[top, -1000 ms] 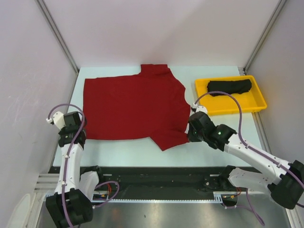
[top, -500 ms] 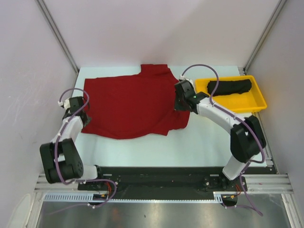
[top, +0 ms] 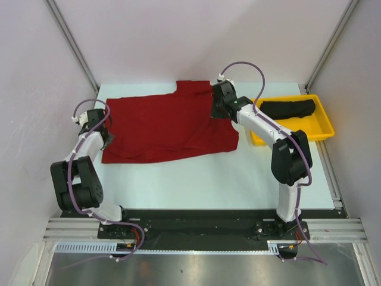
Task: Roll the t-shirts
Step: Fold the T-shirt at the center of the board.
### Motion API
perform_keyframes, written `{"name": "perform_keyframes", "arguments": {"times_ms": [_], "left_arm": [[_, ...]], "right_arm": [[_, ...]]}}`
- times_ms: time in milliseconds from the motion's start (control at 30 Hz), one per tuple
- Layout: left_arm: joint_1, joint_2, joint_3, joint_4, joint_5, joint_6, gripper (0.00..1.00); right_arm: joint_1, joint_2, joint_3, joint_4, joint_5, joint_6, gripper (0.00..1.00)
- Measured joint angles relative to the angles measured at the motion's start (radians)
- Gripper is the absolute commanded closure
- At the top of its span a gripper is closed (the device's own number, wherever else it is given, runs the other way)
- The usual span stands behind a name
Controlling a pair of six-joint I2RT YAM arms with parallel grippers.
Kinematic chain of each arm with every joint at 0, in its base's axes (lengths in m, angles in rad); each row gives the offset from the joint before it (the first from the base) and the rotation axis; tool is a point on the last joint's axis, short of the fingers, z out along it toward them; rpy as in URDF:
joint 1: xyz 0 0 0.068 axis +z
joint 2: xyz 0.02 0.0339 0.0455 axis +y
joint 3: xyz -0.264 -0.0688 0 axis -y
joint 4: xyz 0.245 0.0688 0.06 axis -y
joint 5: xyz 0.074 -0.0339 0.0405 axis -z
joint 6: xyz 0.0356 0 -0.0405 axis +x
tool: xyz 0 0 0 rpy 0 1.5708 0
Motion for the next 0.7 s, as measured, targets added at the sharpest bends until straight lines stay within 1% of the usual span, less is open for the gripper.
{"name": "perform_keyframes", "arguments": {"times_ms": [100,200,500,700], "left_arm": [[0.000,0.012,0.019,-0.002,0.000,-0.017,1.00],[0.000,0.033,0.035,-0.004,-0.002,-0.026,1.00],[0.000,0.045,0.041,-0.026,-0.027,-0.045,1.00],[0.003,0.041,0.041,-0.027,-0.027,-0.050,1.00]], "right_arm": [[-0.010,0.020,0.048,0.000,0.009,-0.014,1.00],[-0.023,0.029,0.062,0.006,0.016,-0.024,1.00],[-0.050,0.043,0.060,0.029,0.026,-0.037,1.00],[-0.080,0.042,0.005,0.073,0.014,-0.039,1.00]]}}
